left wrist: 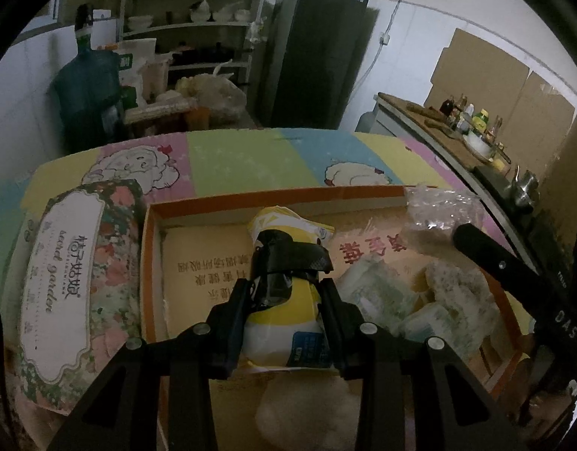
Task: Organize soft objects
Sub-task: 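Lower the plush and bag into the tray and open both grippers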
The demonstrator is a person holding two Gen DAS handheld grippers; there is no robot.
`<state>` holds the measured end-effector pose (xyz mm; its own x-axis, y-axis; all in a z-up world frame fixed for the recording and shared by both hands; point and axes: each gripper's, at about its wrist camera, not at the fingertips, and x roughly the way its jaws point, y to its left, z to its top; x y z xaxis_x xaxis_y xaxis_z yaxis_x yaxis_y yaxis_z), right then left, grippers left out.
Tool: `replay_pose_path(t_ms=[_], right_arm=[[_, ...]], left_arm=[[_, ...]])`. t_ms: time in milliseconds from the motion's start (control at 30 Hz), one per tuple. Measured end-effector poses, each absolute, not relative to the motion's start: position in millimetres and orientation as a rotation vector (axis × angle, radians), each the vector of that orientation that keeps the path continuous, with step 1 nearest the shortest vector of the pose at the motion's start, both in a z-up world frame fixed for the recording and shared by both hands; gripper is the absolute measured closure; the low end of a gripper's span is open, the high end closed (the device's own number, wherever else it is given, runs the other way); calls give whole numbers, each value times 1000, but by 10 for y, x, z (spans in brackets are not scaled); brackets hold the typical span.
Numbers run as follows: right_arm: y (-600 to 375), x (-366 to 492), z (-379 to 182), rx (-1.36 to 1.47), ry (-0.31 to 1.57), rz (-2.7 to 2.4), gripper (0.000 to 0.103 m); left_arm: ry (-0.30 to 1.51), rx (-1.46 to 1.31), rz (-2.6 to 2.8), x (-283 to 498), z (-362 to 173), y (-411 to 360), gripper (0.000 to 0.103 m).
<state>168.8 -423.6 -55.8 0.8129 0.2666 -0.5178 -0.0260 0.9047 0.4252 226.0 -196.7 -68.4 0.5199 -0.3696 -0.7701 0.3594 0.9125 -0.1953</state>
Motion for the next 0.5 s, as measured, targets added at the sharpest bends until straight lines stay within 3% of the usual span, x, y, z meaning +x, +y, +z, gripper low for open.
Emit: replay_pose_path(t_ms=[500], right_arm=[[-4145,1771,-672,351,707,126,64]], left_arm=[[949,-31,-450,2267,-711,-1971,63]])
